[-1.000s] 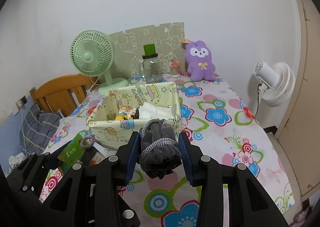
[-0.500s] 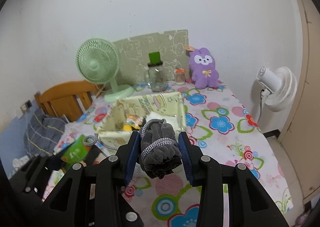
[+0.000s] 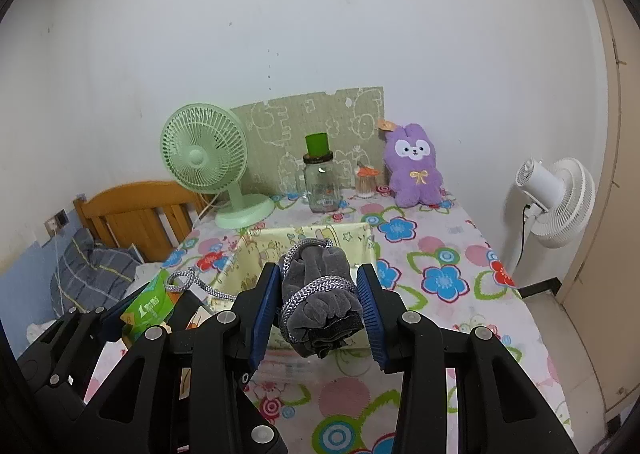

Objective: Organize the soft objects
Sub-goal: 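Lift and carry the green bag and grey knitted item toward the fabric box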

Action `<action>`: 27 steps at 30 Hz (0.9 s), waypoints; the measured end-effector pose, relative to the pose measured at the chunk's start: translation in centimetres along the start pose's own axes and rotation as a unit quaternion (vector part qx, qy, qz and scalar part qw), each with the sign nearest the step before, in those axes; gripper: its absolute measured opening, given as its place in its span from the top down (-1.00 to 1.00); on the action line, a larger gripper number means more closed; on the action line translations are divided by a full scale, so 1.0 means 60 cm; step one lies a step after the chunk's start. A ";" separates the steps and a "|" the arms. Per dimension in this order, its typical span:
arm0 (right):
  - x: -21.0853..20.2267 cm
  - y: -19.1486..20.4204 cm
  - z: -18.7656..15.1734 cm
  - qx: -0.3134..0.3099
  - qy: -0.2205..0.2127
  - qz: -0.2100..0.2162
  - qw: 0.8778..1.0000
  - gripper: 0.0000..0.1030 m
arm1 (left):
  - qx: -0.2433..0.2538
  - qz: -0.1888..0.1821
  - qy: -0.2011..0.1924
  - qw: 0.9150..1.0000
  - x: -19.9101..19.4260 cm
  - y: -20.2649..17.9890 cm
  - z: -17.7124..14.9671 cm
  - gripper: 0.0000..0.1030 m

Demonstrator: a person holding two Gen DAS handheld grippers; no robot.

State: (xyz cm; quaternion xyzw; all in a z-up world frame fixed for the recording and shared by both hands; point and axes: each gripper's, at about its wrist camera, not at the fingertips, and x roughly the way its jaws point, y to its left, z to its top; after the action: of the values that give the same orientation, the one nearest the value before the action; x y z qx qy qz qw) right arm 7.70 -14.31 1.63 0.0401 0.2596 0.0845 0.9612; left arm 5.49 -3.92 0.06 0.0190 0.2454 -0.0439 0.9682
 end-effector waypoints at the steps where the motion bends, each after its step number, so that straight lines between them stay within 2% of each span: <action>1: 0.000 0.001 0.004 0.000 -0.002 0.003 1.000 0.16 | 0.003 0.001 -0.006 1.000 -0.002 0.001 0.004 -0.50; 7: 0.003 0.005 0.026 -0.001 -0.012 0.006 1.000 0.16 | -0.001 0.000 -0.020 1.000 0.001 0.005 0.024 -0.50; 16: 0.031 0.003 0.041 0.000 -0.013 0.006 1.000 0.16 | -0.001 0.000 -0.022 1.000 0.024 0.009 0.038 -0.50; 27: 0.098 -0.001 0.053 0.005 -0.006 0.019 1.000 0.16 | 0.001 0.011 -0.010 1.000 0.088 0.021 0.050 -0.50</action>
State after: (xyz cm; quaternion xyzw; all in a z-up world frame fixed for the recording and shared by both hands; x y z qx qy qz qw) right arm 14.32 -13.40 1.48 0.0504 0.2537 0.1013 0.9606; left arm 11.62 -3.27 0.20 0.0223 0.2351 -0.0341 0.9711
